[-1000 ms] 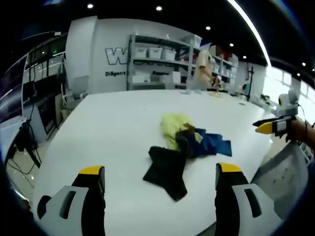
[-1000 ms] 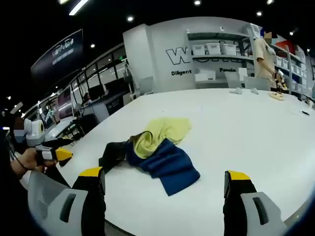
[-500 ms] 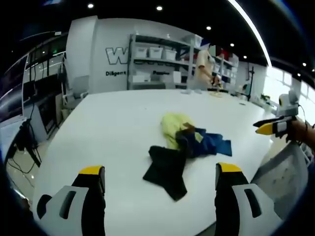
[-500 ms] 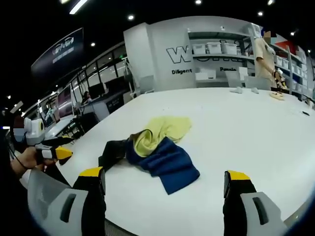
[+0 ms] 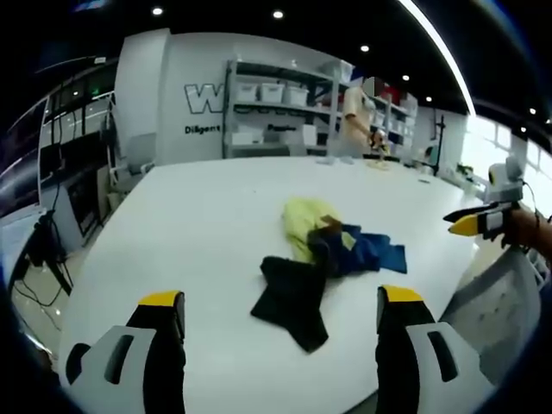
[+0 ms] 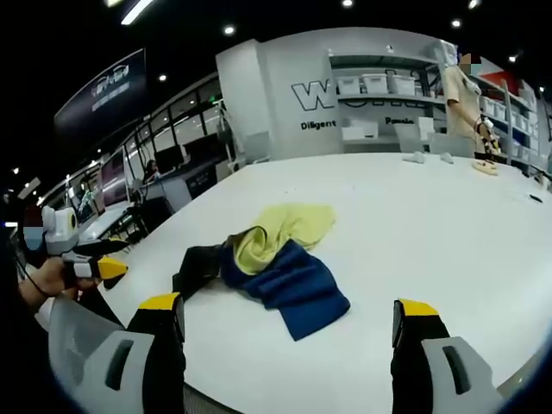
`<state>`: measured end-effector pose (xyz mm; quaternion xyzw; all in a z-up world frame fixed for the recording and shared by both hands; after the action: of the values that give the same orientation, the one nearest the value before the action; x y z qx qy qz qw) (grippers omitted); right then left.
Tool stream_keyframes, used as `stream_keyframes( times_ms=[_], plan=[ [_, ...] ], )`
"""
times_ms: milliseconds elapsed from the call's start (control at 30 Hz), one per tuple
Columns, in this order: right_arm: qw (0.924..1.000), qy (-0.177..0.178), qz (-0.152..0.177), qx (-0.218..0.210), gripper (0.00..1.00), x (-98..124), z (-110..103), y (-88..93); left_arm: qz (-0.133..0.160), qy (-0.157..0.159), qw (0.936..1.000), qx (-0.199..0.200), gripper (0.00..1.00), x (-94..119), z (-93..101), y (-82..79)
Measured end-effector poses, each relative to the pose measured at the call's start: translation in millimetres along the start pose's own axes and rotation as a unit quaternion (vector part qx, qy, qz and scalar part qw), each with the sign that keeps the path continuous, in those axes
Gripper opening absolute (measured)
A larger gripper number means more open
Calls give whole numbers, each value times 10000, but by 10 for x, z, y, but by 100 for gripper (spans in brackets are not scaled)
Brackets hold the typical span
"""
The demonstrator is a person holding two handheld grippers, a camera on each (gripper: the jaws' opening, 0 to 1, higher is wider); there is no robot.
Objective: Fold the garment on the visible template until the final outline fits inside the template.
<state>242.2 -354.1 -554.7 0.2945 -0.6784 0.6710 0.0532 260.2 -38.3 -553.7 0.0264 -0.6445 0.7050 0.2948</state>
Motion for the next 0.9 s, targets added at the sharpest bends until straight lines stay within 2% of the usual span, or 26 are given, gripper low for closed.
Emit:
stream_keyframes(
  times_ms=[900],
  plan=[
    [9998, -183, 39, 40, 98, -60, -50, -60, -58, -24, 10000, -55, 84, -37, 17, -89]
  ],
)
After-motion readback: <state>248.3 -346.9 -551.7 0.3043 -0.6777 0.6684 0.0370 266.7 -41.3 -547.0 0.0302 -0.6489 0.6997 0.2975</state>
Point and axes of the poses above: the point that each gripper's makers call its tool centre point, and the gripper's own axes: x roughly backward along the fingers, z roughly to its right, y roughly out of its underside, the point moved 2 cm from there along x, roughly backward along the fingers, and after that the axes turned 6 degrees about x, right-handed, at the moved point
